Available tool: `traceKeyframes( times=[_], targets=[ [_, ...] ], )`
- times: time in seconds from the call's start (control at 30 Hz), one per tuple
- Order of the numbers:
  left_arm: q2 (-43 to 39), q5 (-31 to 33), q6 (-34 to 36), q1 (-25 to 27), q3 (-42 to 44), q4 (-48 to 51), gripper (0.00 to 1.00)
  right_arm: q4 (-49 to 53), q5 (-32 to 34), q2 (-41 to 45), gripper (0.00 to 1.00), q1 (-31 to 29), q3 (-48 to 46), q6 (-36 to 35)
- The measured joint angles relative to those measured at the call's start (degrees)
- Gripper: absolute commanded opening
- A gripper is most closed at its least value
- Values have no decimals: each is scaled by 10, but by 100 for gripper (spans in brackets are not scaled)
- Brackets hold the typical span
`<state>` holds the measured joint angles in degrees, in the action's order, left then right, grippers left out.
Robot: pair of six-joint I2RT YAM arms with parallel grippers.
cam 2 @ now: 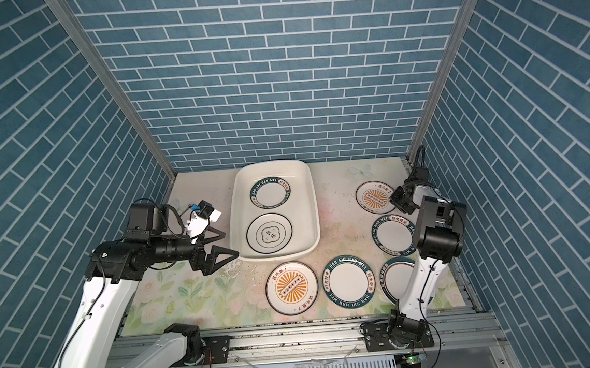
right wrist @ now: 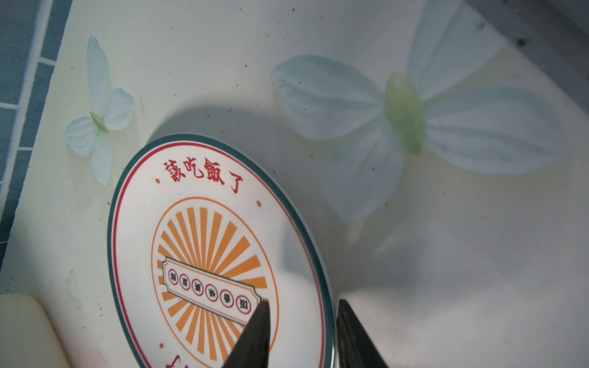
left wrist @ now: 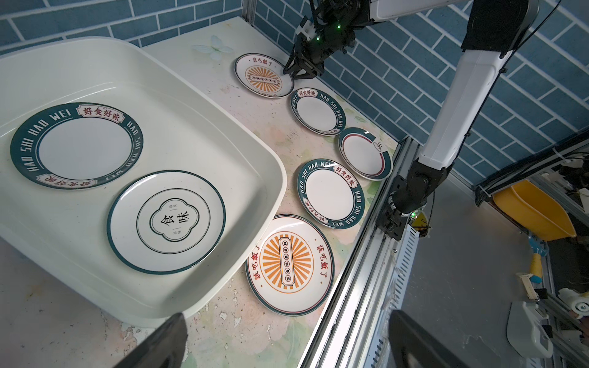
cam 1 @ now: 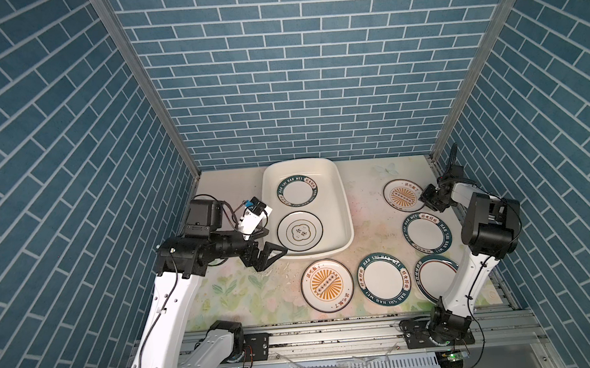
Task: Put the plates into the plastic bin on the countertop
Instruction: 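Lower the right gripper onto the sunburst plate rim and close it, then lift the sunburst plate upright with the right gripper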
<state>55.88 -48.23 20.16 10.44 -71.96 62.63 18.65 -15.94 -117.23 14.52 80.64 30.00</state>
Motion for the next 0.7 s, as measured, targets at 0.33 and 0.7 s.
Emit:
traceKeyframes(
  times=[0.33, 0.7],
  targets=[
    [0, 2, 0, 0, 0, -1, 100, -4, -28, 0, 30, -4, 0, -5],
    [-1, 4, 0, 0, 0, -4, 100, -40, -50, 0, 28, -12, -24, -3]
  ],
)
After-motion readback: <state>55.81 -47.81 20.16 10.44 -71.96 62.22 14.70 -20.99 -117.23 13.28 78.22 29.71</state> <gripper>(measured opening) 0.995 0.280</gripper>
